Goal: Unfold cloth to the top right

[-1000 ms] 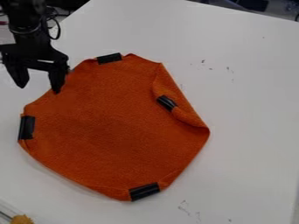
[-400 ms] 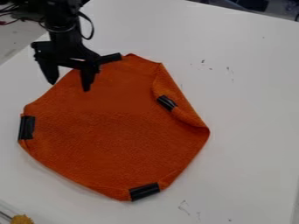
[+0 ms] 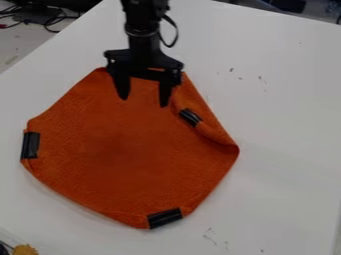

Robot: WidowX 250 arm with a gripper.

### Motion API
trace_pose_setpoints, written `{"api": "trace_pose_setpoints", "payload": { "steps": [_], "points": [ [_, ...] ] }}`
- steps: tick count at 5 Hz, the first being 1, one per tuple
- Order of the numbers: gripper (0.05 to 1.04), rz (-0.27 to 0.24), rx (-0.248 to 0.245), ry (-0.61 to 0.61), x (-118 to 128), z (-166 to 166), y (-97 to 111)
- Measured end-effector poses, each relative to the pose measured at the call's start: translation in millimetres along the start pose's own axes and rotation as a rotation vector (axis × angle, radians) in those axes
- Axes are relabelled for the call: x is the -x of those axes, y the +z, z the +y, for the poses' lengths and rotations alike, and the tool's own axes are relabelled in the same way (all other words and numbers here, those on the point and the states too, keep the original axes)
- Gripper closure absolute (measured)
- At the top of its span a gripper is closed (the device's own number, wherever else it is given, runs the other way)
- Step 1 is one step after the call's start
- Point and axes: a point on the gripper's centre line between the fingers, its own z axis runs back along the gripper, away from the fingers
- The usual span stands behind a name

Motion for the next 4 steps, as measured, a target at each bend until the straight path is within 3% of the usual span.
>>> {"api": "trace_pose_setpoints", "payload": {
  "steps": [2, 4],
  "points": [
    [0.083, 0.029, 0.021, 0.000, 14, -56, -15],
    [0.083, -0.024, -0.028, -0.089, -25, -70, -27]
  ]
}}
